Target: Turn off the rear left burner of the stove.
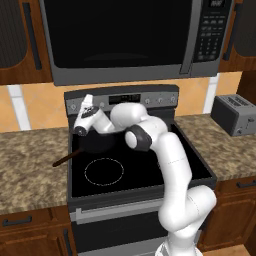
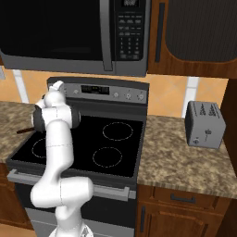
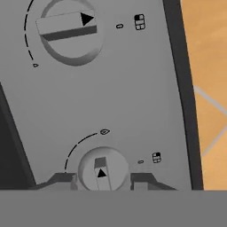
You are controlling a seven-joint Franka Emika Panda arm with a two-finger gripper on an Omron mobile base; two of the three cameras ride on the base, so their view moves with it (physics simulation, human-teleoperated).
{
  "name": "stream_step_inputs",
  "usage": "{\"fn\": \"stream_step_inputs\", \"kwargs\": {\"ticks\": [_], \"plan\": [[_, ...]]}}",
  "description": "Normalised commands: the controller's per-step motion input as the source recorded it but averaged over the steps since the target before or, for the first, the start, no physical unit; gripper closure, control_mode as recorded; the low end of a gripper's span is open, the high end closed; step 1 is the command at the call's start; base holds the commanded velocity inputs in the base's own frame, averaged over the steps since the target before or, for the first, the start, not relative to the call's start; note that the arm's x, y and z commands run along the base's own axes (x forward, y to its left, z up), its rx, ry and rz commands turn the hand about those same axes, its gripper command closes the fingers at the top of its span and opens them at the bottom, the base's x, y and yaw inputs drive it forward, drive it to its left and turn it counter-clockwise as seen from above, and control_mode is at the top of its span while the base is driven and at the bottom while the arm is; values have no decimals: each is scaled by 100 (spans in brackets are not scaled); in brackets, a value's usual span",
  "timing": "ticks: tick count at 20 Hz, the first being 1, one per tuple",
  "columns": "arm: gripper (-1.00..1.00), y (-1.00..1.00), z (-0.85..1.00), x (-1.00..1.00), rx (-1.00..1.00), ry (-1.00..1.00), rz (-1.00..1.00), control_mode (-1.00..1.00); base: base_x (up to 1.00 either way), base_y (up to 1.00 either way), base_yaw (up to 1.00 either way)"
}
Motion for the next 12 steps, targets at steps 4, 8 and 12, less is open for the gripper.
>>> {"fn": "stream_step_inputs", "kwargs": {"ticks": [4, 8, 12], "plan": [[100, -6, 10, 0, 46, -9, 5, -100, 0, 0, 0], [100, -6, 9, 0, 46, -9, 5, -100, 0, 0, 0], [100, -6, 8, 0, 46, -9, 4, -100, 0, 0, 0]]}}
